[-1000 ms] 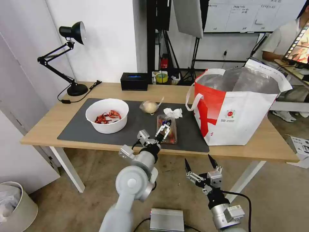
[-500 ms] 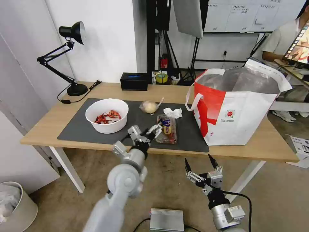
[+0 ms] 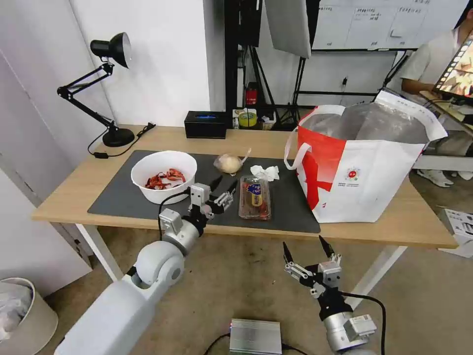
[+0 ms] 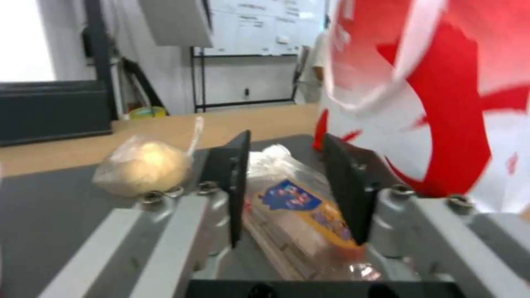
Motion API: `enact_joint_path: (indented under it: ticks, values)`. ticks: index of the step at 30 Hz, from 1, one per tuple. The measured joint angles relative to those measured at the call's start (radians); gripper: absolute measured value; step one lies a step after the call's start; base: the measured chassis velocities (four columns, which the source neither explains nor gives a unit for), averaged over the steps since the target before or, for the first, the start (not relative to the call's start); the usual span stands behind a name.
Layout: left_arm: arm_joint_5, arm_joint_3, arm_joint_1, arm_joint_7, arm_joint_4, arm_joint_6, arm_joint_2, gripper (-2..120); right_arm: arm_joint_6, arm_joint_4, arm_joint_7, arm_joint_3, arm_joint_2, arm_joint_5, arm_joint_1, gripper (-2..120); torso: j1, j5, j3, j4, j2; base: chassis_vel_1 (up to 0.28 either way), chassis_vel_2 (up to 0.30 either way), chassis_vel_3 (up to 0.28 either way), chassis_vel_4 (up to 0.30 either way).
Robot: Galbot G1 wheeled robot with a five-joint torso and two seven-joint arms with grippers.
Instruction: Pick up the trash from the table and place it into the takeout bag.
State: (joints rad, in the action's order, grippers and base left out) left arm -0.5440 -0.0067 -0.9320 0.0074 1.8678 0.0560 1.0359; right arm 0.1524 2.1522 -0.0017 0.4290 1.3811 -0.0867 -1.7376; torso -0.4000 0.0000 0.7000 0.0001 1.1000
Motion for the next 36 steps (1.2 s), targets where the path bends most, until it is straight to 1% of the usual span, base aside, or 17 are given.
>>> enact_joint_path:
  ticks: [2, 3, 4, 7, 8, 9, 10, 14, 16, 17, 19, 20, 23, 30, 36]
  values:
    - [0.035, 0.041, 0.026, 0.024, -0.028, -0.012, -0.006, 23, -0.001, 0.003, 0.0, 0.004, 0.0, -0.002, 0.0, 100, 0.0, 0.0, 0.0, -0.0001, 0.0, 0.0, 0.0, 0.0, 0.0]
    - [0.041, 0.054, 0.035, 0.028, -0.037, -0.014, -0.006, 19, -0.001, 0.004, 0.0, 0.006, 0.0, -0.003, -0.001, 100, 0.0, 0.0, 0.0, -0.0001, 0.0, 0.0, 0.0, 0.0, 0.0]
    - [0.041, 0.054, 0.035, 0.028, -0.037, -0.014, -0.006, 19, -0.001, 0.004, 0.0, 0.006, 0.0, -0.003, -0.001, 100, 0.0, 0.0, 0.0, -0.0001, 0.0, 0.0, 0.0, 0.0, 0.0]
    - [0.045, 0.116, 0.088, 0.031, -0.074, -0.015, -0.007, 5, -0.002, 0.01, 0.001, 0.017, 0.0, -0.007, -0.008, 100, 0.0, 0.0, 0.0, -0.0001, 0.0, 0.0, 0.0, 0.0, 0.0]
    - [0.045, 0.116, 0.088, 0.031, -0.074, -0.015, -0.007, 5, -0.002, 0.01, 0.001, 0.017, 0.0, -0.007, -0.008, 100, 0.0, 0.0, 0.0, -0.0001, 0.0, 0.0, 0.0, 0.0, 0.0]
    - [0.045, 0.133, 0.103, 0.031, -0.079, -0.015, -0.01, 1, -0.002, 0.012, 0.001, 0.02, 0.0, -0.008, -0.009, 100, 0.0, 0.0, 0.0, -0.0002, 0.0, 0.0, 0.0, 0.0, 0.0]
    - [0.045, 0.156, 0.125, 0.03, -0.085, -0.011, -0.016, 0, -0.002, 0.015, 0.001, 0.023, -0.001, -0.011, -0.01, 100, 0.0, 0.0001, 0.0, -0.0002, 0.0, 0.0, 0.0, 0.0, 0.0]
    - [0.048, 0.184, 0.155, 0.029, -0.101, 0.0, -0.026, 0, -0.002, 0.017, 0.001, 0.028, -0.003, -0.017, -0.011, 100, 0.0, 0.0, 0.0, -0.0002, 0.0, 0.0, 0.0, 0.0, 0.0]
    - [0.049, 0.204, 0.182, 0.029, -0.11, 0.029, -0.041, 0, -0.002, 0.017, 0.001, 0.031, -0.004, -0.024, -0.011, 100, 0.0, 0.0, 0.0, -0.0001, 0.0, 0.0, 0.0, 0.0, 0.0]
    - [0.049, 0.204, 0.182, 0.029, -0.11, 0.029, -0.041, 0, -0.002, 0.017, 0.001, 0.031, -0.004, -0.024, -0.011, 100, 0.0, 0.0, 0.0, -0.0001, 0.0, 0.0, 0.0, 0.0, 0.0]
    - [0.059, 0.209, 0.199, 0.046, -0.104, 0.086, -0.059, 0, -0.003, 0.017, 0.001, 0.033, -0.005, -0.027, -0.01, 100, 0.0, 0.0001, 0.0, 0.0, 0.0, 0.0, 0.0, 0.0, 0.0]
    - [0.059, 0.209, 0.199, 0.046, -0.104, 0.086, -0.059, 0, -0.003, 0.017, 0.001, 0.033, -0.005, -0.027, -0.01, 100, 0.0, 0.0001, 0.0, 0.0, 0.0, 0.0, 0.0, 0.0, 0.0]
    - [0.067, 0.219, 0.217, 0.064, -0.102, 0.118, -0.081, 0, -0.003, 0.011, 0.002, 0.034, -0.005, -0.032, -0.007, 100, 0.0, 0.0, 0.0, -0.0001, 0.0, 0.0, 0.0, 0.0, 0.0]
    - [0.064, 0.244, 0.246, 0.094, -0.111, 0.129, -0.103, 0, -0.017, 0.01, 0.002, 0.034, -0.009, -0.053, 0.004, 100, 0.0, 0.0, 0.0, 0.0, 0.0, 0.0, 0.0, 0.0, 0.0]
    - [0.05, 0.263, 0.267, 0.099, -0.123, 0.13, -0.106, 0, -0.02, 0.006, 0.002, 0.034, -0.012, -0.057, 0.01, 100, 0.0, 0.0, 0.0, 0.0, 0.0, 0.0, 0.0, 0.0, 0.0]
